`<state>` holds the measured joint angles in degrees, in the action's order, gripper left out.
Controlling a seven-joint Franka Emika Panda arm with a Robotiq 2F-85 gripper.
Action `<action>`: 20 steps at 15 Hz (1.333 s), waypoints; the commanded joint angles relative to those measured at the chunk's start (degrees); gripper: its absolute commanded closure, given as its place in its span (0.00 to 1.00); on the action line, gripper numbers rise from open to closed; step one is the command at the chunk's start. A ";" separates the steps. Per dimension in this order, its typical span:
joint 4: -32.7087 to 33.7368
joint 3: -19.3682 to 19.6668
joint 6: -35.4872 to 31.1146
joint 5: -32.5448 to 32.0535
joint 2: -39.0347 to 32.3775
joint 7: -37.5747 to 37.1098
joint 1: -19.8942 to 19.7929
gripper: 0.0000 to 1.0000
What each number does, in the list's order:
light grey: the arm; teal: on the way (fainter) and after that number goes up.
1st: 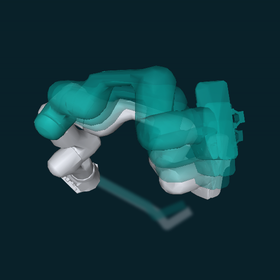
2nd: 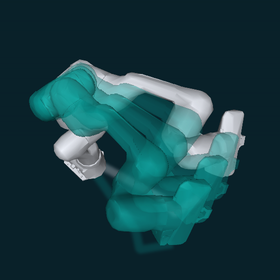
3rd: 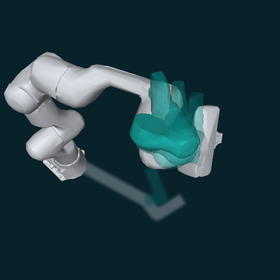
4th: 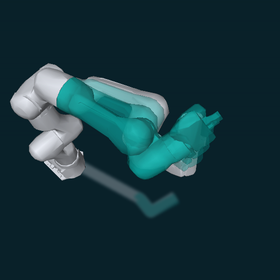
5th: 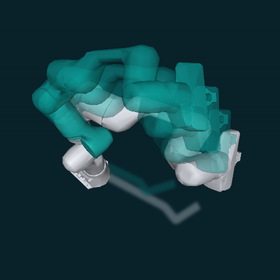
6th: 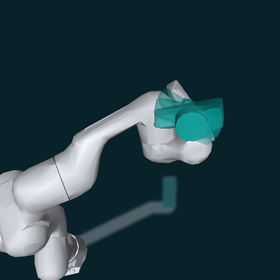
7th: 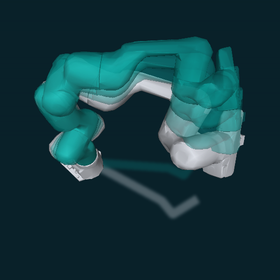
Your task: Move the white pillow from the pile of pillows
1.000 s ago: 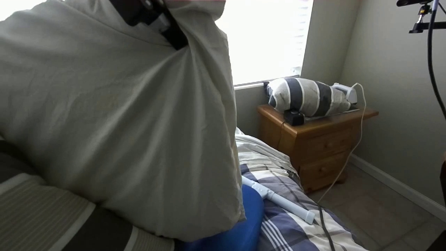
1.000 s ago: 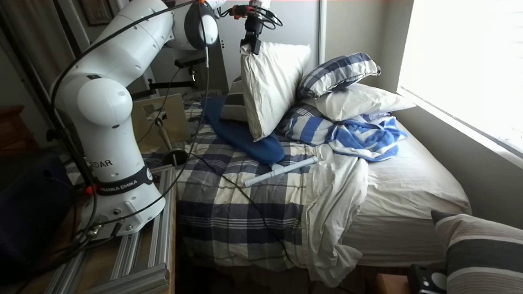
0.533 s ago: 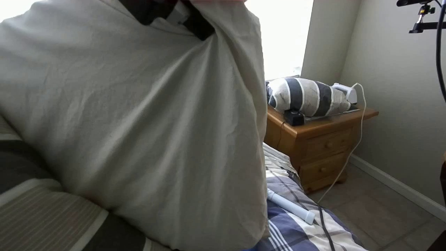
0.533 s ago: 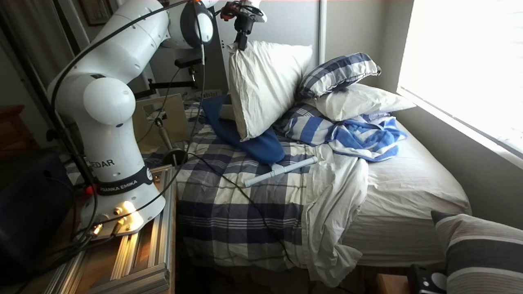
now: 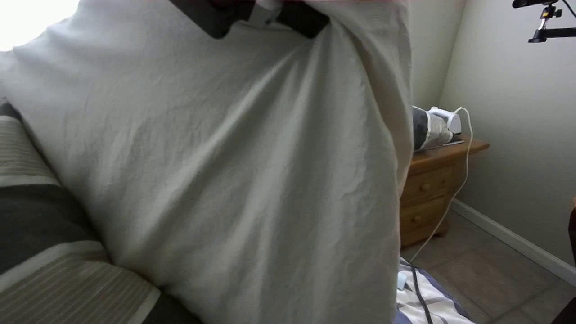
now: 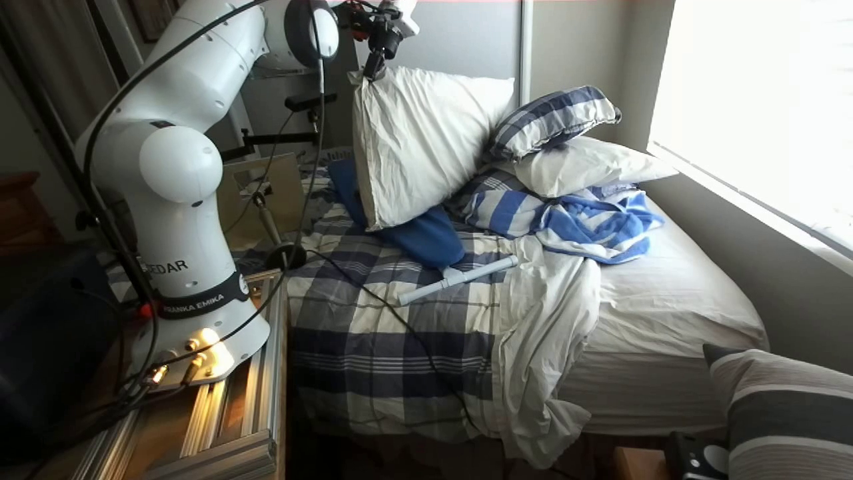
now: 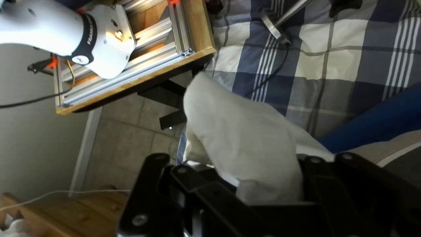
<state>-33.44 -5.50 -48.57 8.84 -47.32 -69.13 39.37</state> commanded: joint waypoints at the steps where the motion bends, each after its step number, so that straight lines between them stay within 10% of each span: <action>1: -7.91 -0.96 2.09 6.70 5.55 -12.65 -1.06 1.00; 2: 1.15 -1.31 1.30 1.81 -0.85 -6.42 -0.42 1.00; 11: -2.16 -1.56 1.11 3.40 0.75 -10.46 -0.72 1.00; 20: -17.18 7.31 -9.04 2.28 9.74 -14.62 -4.95 1.00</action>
<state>-41.05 0.60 -54.50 9.44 -44.01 -80.20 36.19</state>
